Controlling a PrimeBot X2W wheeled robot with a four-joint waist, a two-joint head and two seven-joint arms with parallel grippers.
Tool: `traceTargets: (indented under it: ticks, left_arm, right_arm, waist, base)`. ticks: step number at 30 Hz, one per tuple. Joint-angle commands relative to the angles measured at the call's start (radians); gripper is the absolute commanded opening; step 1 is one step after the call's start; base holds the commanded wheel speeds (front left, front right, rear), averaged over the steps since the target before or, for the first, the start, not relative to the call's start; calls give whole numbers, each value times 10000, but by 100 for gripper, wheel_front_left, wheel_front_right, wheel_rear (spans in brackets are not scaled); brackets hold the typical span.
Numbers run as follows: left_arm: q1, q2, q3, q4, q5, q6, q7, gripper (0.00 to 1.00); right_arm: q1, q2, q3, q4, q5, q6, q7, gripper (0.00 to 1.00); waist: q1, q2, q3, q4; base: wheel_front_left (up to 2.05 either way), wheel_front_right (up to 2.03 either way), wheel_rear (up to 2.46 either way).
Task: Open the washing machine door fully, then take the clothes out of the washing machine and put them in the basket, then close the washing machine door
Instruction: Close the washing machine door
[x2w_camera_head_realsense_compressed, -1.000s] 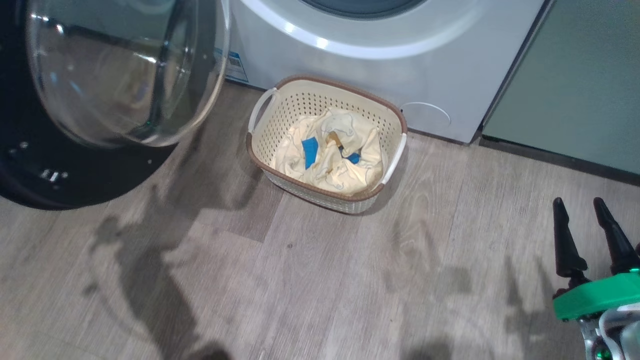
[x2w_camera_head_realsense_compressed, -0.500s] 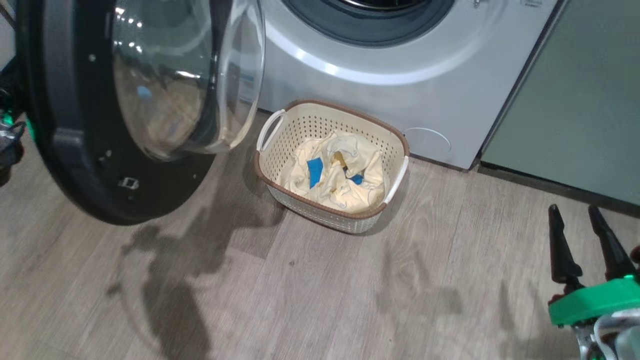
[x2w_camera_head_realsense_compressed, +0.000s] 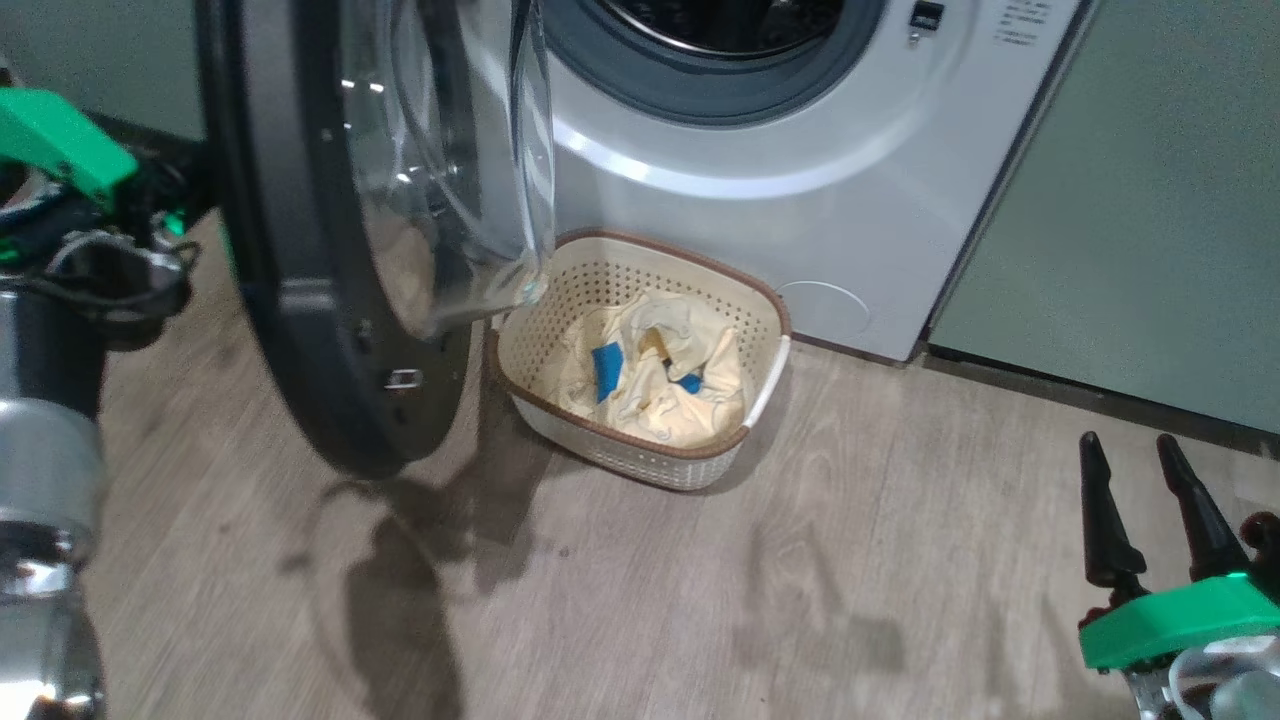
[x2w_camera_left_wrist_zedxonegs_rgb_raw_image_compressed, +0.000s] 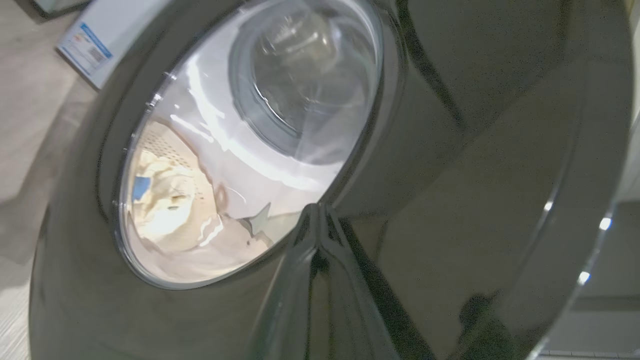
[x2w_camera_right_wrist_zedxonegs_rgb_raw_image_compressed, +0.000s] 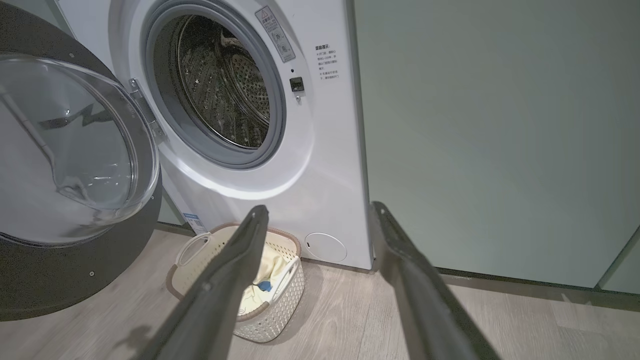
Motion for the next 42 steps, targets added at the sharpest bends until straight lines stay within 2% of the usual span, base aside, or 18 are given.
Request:
traceTargets:
  ticks: [1, 10, 19, 28, 35, 42]
  left_arm:
    - [-125, 307, 140, -474, -133, -78, 91, 0]
    - [605, -452, 124, -1513, -351, -32, 8, 0]
    - [1032, -679, 339, -2236, -549, 154, -146, 0]
    - [1274, -712, 405, -2629, -447, 158, -481, 0]
    - [1345, -490, 569, -2635, -313, 120, -897, 0]
    - [1336, -327, 734, -2616, -374, 33, -1098, 0]
  right_arm:
    - [-110, -71, 118, -307, 9, 6, -67, 100]
    - [-80, -58, -47, -300, 3, 6, -67, 100]
    - [-84, -7, -123, -319, 8, 6, -67, 100]
    - [-142, 45, -97, -336, 11, 6, -67, 100]
    - [-169, 88, -111, -353, 23, 6, -67, 100]
    - [-141, 99, -116, -361, 23, 6, -67, 100]
  waist:
    - [1, -1, -41, -122]
    - [1, -1, -95, -951]
    - [1, -1, -37, -2110]
    - [1, -1, 134, -3171]
    - [1, -1, 306, -4017]
    - [1, -1, 388, -4470]
  base:
    - [0, 0, 0]
    - [0, 0, 0]
    - [0, 0, 0]
    - [0, 0, 0]
    - [0, 0, 0]
    - [0, 0, 0]
